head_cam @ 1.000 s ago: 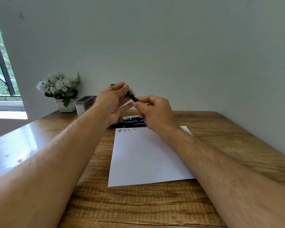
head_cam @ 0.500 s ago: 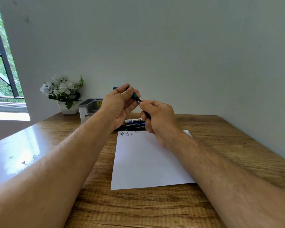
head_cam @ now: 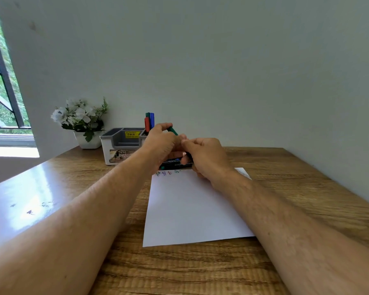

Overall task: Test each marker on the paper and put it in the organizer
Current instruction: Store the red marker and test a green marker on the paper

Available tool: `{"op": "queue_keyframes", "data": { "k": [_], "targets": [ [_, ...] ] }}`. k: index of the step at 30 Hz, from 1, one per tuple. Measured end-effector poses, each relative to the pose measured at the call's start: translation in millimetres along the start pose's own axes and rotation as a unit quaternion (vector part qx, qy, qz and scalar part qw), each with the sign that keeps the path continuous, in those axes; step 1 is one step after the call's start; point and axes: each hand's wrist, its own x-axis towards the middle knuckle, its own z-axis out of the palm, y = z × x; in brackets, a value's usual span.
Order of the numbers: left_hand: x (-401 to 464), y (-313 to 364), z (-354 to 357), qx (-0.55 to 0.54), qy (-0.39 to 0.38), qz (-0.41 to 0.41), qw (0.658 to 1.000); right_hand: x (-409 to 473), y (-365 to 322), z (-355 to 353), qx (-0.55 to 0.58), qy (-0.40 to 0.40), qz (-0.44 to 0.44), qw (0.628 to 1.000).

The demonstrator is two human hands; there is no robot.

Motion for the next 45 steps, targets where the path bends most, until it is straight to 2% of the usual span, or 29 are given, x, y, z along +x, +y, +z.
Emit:
{"op": "queue_keyframes", "data": {
  "k": [3, 7, 16, 21, 25, 31, 37, 41, 45],
  "targets": [
    [5.4, 2.8, -3.1, 0.071, 0.061, 0.045, 0.995, 0.7, 0.9, -0.6, -0.037, 0.039, -0.019, 0.998],
    [9.7, 8.4, -11.7, 0.064, 0.111, 0.132, 0.983, 5.9, 0.8, -4.1, -0.034, 0.082, -0.011, 0.996],
    [4.7, 14.0, -14.3, 0.099, 0.135, 0.254, 0.953, 8.8, 13.2, -9.1, -0.083, 0.042, -0.008, 0.996],
    [2.6, 19.6, -22.7, 0.188, 0.188, 0.389, 0.882, 6.5, 12.0, -4.8, -0.094, 0.024, -0.005, 0.995],
    [12.1, 20.3, -34.6, 0.217, 0.247, 0.448, 0.832, 2.6, 9.6, -4.2, -0.117, 0.022, -0.007, 0.993],
    [33.5, 14.6, -55.4, 0.248, 0.270, 0.432, 0.824, -1.1, 4.6, -3.2, -0.122, 0.007, -0.006, 0.992],
    [43.7, 5.4, -63.9, 0.281, 0.262, 0.354, 0.853, -0.9, 4.9, -1.4, -0.108, -0.002, 0.000, 0.994],
    [45.4, 3.2, -62.1, 0.319, 0.254, 0.305, 0.861, -0.1, 4.6, -1.0, -0.101, -0.003, -0.002, 0.995],
    [45.3, 0.0, -57.0, 0.409, 0.251, 0.263, 0.837, 0.9, 4.7, -1.0, -0.099, -0.008, 0.000, 0.995]
  ]
}}
